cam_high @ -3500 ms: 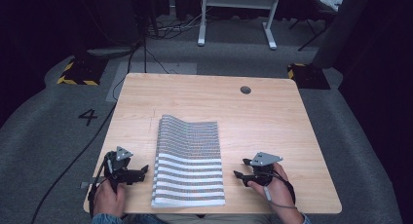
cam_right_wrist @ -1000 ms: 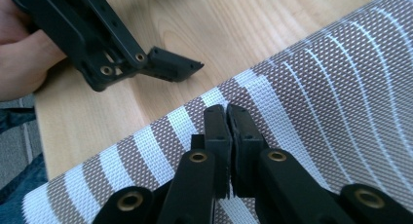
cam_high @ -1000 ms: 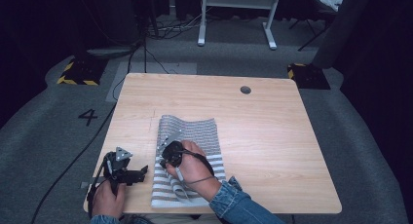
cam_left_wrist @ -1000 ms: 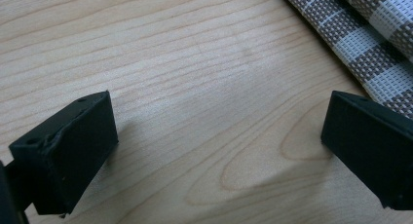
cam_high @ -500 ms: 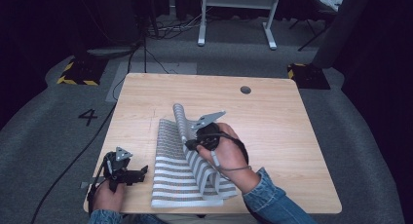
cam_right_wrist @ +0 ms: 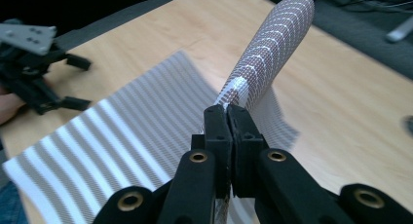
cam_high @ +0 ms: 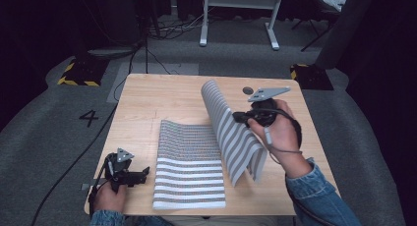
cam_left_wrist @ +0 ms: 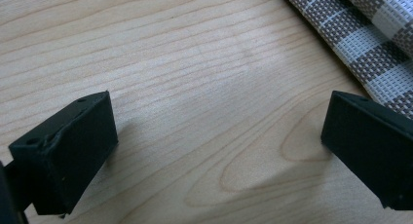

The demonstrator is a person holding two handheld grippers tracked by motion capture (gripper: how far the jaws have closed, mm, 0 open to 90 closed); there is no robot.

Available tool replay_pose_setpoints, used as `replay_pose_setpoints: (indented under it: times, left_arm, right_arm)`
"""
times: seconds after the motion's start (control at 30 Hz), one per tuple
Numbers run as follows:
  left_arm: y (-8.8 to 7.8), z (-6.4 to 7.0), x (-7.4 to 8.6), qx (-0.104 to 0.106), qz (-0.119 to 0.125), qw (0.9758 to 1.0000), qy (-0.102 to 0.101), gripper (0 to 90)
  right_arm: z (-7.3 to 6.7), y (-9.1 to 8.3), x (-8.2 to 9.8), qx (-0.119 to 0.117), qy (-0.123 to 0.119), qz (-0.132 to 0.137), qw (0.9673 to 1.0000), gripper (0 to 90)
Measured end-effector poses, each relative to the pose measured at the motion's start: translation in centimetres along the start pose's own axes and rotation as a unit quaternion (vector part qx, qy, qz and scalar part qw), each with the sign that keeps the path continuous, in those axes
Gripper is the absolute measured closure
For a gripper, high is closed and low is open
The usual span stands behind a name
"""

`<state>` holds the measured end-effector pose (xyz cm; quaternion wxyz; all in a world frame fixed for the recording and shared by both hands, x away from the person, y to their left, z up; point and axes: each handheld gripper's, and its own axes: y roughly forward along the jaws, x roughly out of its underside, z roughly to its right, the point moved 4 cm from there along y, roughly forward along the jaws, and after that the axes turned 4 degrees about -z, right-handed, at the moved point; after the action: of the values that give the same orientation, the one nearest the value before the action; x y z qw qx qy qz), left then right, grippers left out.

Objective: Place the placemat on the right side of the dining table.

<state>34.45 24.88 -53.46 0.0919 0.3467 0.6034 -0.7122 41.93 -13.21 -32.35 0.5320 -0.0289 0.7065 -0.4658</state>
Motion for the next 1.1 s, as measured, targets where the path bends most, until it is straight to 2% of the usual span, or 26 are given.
replay_pose_setpoints:
  times: [0.03,0.07,0.1,0.17,0.2,0.23,0.33,0.37,0.47,0.57,0.6,0.63,0.67,0.7,0.83,0.87,0.9,0.93,0.97,1.03,1.1]
  left_arm:
    - [0.0,0.0,0.0,0.0,0.0,1.0,0.0,0.0]
    - [0.0,0.0,0.0,0.0,0.0,1.0,0.0,0.0]
    - [0.0,0.0,0.0,0.0,0.0,1.0,0.0,0.0]
    - [0.0,0.0,0.0,0.0,0.0,1.0,0.0,0.0]
    - [0.0,0.0,0.0,0.0,0.0,1.0,0.0,0.0]
    - [0.0,0.0,0.0,0.001,-0.002,1.0,0.0,0.0]
    - [0.0,0.0,0.0,0.002,-0.002,1.0,0.0,0.0]
    - [0.0,0.0,0.0,0.001,-0.002,1.0,0.0,0.0]
    - [0.0,0.0,0.0,0.001,-0.002,1.0,0.0,0.0]
    - [0.0,0.0,0.0,0.001,-0.001,1.0,0.0,0.0]
    - [0.0,0.0,0.0,0.001,-0.001,1.0,0.0,0.0]
    - [0.0,0.0,0.0,0.001,-0.001,1.0,0.0,0.0]
    - [0.0,0.0,0.0,0.001,-0.002,1.0,0.0,0.0]
    - [0.0,0.0,0.0,0.001,-0.002,1.0,0.0,0.0]
    - [0.0,0.0,0.0,0.001,-0.001,1.0,0.0,0.0]
    - [0.0,0.0,0.0,0.001,-0.002,1.0,0.0,0.0]
    - [0.0,0.0,0.0,0.0,-0.001,1.0,0.0,0.0]
    - [0.0,0.0,0.0,0.001,-0.001,1.0,0.0,0.0]
    - [0.0,0.0,0.0,0.001,-0.001,1.0,0.0,0.0]
    - [0.0,0.0,0.0,0.001,-0.002,1.0,0.0,0.0]
    - [0.0,0.0,0.0,0.001,-0.001,1.0,0.0,0.0]
  right_arm:
    - [0.8,-0.8,0.0,0.011,0.004,0.004,0.9999,88.2]
    - [0.8,-0.8,0.0,0.011,0.004,0.004,0.9999,88.2]
    - [2.3,-2.1,0.2,0.028,0.012,0.009,0.9995,88.2]
    - [3.4,-3.0,0.4,0.04,0.018,0.012,0.9989,88.2]
    - [3.4,-3.0,0.4,0.04,0.018,0.012,0.9989,88.2]
    - [4.6,-3.9,0.6,0.055,0.026,0.015,0.998,88.3]
    - [6.4,-5.3,1.1,0.08,0.031,0.015,0.9962,88.3]
    - [7.3,-6.0,1.4,0.095,0.037,0.015,0.9947,88.3]
    - [8.8,-7.3,2.0,0.121,0.043,0.016,0.9916,88.3]
    - [10.8,-8.8,2.9,0.16,0.053,0.013,0.9856,88.3]
    - [10.8,-8.8,2.9,0.16,0.053,0.013,0.9856,88.3]
    - [12.0,-9.5,3.4,0.203,0.046,0.002,0.9781,88.3]
    - [12.3,-9.6,3.6,0.214,0.042,0.001,0.9759,88.3]
    - [12.7,-9.7,3.8,0.23,0.039,-0.005,0.9724,88.3]
    - [13.0,-8.9,5.2,0.287,-0.003,-0.039,0.9571,88.3]
    - [13.0,-8.4,5.5,0.289,-0.008,-0.048,0.956,88.3]
    - [12.7,-7.5,6.3,0.287,-0.015,-0.064,0.9556,88.2]
    - [12.5,-6.6,6.9,0.28,-0.016,-0.073,0.957,88.2]
    - [12.1,-5.5,7.6,0.262,-0.014,-0.074,0.9622,88.1]
    - [11.3,-4.1,8.4,0.229,-0.004,-0.079,0.9701,87.9]
    - [10.3,-2.5,9.3,0.203,-0.005,-0.095,0.9744,87.8]
